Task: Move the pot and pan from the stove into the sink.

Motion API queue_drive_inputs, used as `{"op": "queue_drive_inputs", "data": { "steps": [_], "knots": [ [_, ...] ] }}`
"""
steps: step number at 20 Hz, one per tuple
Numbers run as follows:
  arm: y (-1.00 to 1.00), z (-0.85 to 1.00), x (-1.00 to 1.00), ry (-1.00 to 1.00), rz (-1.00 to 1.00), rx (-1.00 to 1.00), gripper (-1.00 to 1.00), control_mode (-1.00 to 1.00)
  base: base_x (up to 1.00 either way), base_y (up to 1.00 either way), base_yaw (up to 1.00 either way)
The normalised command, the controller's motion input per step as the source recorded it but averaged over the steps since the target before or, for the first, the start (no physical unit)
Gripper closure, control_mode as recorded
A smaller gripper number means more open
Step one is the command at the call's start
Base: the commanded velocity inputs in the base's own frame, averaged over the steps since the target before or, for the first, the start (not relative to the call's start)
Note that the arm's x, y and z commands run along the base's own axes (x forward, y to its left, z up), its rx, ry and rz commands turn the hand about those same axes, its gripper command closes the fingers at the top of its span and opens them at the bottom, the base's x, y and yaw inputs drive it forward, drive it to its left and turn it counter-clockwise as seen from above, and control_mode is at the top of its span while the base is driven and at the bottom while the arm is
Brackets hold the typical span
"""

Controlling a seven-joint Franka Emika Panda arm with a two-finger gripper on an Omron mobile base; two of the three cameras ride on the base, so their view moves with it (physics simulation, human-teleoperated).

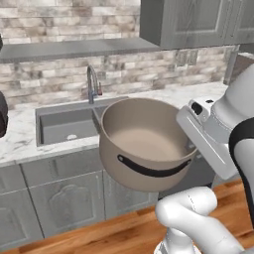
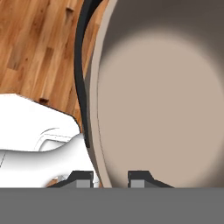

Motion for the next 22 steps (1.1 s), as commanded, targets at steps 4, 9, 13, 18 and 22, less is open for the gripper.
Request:
{"op": "queue_drive_inputs", "data": {
  "steps": [4,9,13,18,22],
  "knots": [
    [0.0,0.0,0.0,0.0,0.0,0.0,1.0,1.0,0.58,0.0,-0.02],
    [0.0,0.0,0.0,0.0,0.0,0.0,1.0,1.0,0.8,0.0,-0.02],
    [0.0,0.0,0.0,0.0,0.0,0.0,1.0,1.0,0.78,0.0,-0.02],
    [0.0,0.0,0.0,0.0,0.0,0.0,1.0,1.0,0.64,0.0,0.0],
    [0.0,0.0,0.0,0.0,0.0,0.0,1.0,-1.0,0.05,0.0,0.0]
  ]
}}
